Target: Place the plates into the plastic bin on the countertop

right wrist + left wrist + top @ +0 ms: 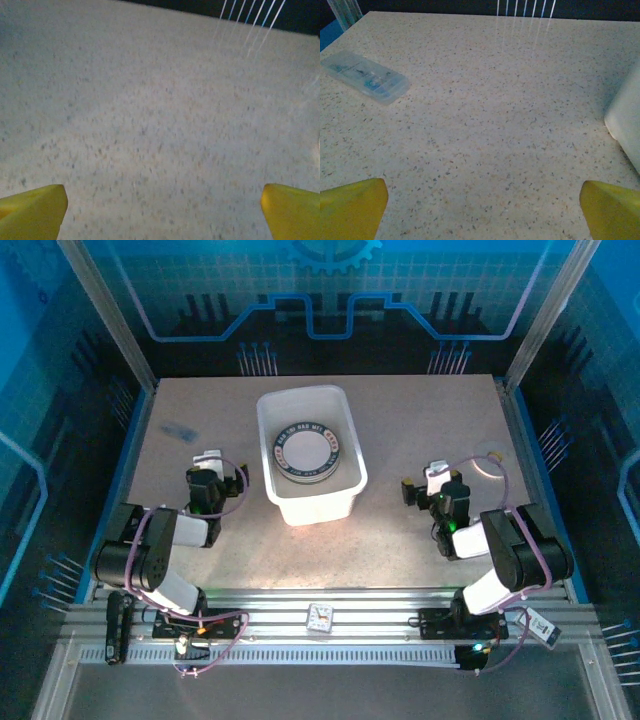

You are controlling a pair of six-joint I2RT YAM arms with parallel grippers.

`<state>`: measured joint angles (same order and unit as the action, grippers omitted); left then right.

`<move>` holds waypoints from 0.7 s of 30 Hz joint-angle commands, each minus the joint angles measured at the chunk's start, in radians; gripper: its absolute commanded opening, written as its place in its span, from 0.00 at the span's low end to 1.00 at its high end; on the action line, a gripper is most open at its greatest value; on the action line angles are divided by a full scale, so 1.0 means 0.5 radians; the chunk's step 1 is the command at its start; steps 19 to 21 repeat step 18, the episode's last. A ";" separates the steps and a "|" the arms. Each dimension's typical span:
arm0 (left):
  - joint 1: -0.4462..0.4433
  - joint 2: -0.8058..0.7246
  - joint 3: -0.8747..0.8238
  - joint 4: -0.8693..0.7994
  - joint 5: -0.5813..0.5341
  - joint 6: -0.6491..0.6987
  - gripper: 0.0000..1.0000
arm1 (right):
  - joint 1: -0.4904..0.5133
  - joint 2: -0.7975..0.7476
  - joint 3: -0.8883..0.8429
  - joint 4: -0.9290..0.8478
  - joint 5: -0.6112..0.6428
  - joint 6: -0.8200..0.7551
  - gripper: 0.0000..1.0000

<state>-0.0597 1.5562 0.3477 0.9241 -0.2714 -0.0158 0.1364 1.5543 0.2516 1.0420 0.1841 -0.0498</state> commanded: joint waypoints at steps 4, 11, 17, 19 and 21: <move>0.024 -0.009 0.044 0.047 0.089 0.029 0.99 | -0.052 -0.021 0.249 -0.207 0.043 0.062 1.00; 0.027 -0.008 0.045 0.045 0.092 0.028 0.99 | -0.086 -0.022 0.270 -0.248 -0.011 0.085 1.00; 0.029 -0.008 0.047 0.045 0.092 0.029 0.99 | -0.124 -0.025 0.288 -0.285 -0.126 0.091 1.00; 0.027 -0.009 0.045 0.047 0.092 0.029 0.99 | -0.124 -0.025 0.288 -0.285 -0.128 0.092 1.00; 0.027 -0.009 0.045 0.047 0.092 0.029 0.99 | -0.124 -0.025 0.288 -0.285 -0.128 0.092 1.00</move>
